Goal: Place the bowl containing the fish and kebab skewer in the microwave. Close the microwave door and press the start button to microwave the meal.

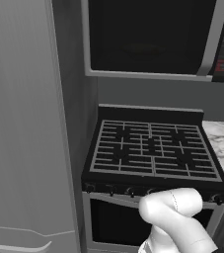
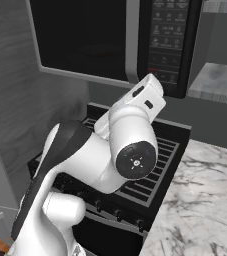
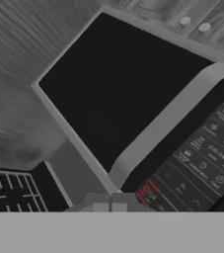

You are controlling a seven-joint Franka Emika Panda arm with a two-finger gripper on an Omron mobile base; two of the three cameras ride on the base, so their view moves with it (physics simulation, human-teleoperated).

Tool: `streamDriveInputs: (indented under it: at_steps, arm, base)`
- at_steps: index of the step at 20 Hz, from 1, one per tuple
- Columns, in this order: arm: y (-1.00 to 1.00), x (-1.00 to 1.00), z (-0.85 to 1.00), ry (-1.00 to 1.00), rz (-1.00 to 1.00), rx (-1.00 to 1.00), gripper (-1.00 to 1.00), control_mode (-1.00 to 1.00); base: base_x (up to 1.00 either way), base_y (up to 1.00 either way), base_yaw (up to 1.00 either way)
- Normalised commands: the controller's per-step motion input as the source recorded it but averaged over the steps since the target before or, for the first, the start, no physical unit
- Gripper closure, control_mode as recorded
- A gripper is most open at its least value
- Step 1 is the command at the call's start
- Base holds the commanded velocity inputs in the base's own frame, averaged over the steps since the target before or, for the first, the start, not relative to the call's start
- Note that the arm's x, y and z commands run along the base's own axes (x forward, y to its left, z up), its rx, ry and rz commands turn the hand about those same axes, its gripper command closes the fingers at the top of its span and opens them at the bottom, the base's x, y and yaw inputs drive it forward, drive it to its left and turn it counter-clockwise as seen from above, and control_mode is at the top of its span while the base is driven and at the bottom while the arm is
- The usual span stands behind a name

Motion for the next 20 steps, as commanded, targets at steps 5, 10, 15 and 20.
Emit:
streamDriveInputs:
  at_steps: [5,10,15,20]
  arm:
    - [-0.21,0.05,0.0,0.02,-0.02,-0.21,1.0,-1.0]
    - [-0.03,0.29,0.0,0.0,-0.1,-0.15,1.0,-1.0]
    - [-0.06,0.41,0.0,0.0,-0.09,-0.12,1.0,-1.0]
    - [-0.12,0.37,0.0,0.0,-0.08,-0.08,1.0,-1.0]
  base:
    - [0.0,0.0,0.0]
    - [0.0,0.0,0.0]
    - [0.0,0.0,0.0]
    - [0.0,0.0,0.0]
